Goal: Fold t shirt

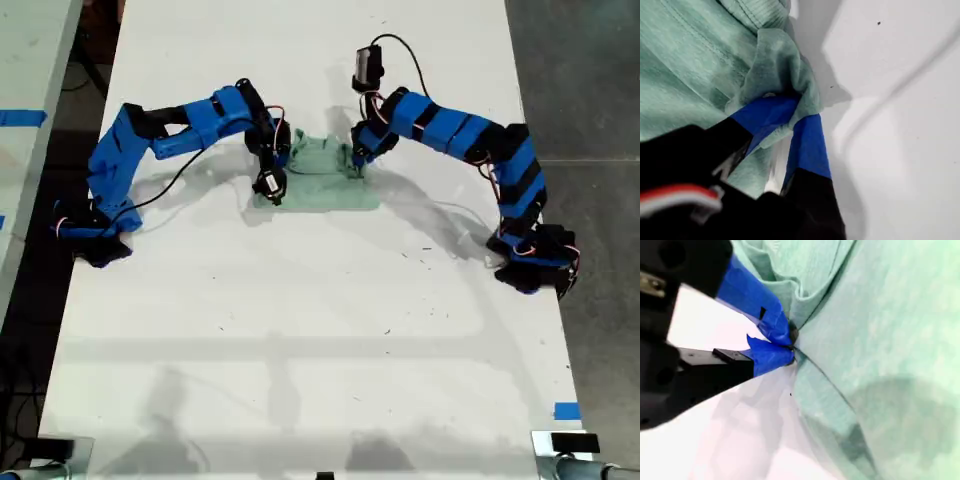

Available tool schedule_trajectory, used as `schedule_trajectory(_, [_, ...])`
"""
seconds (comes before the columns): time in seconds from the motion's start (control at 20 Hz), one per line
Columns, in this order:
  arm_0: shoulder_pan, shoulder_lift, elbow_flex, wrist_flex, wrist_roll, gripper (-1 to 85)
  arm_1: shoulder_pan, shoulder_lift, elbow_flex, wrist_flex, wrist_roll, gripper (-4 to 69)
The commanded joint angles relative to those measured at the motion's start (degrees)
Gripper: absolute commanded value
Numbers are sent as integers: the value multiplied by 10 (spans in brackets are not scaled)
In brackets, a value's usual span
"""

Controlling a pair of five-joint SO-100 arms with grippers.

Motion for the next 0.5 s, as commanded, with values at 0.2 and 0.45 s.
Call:
schedule_trajectory(0.2, [-14,35,-41,22,1,159,7,8,-34,16,-8,295])
schedule_trajectory(0.45, [-7,122,-42,50,0,122,9,57,-40,54,-4,272])
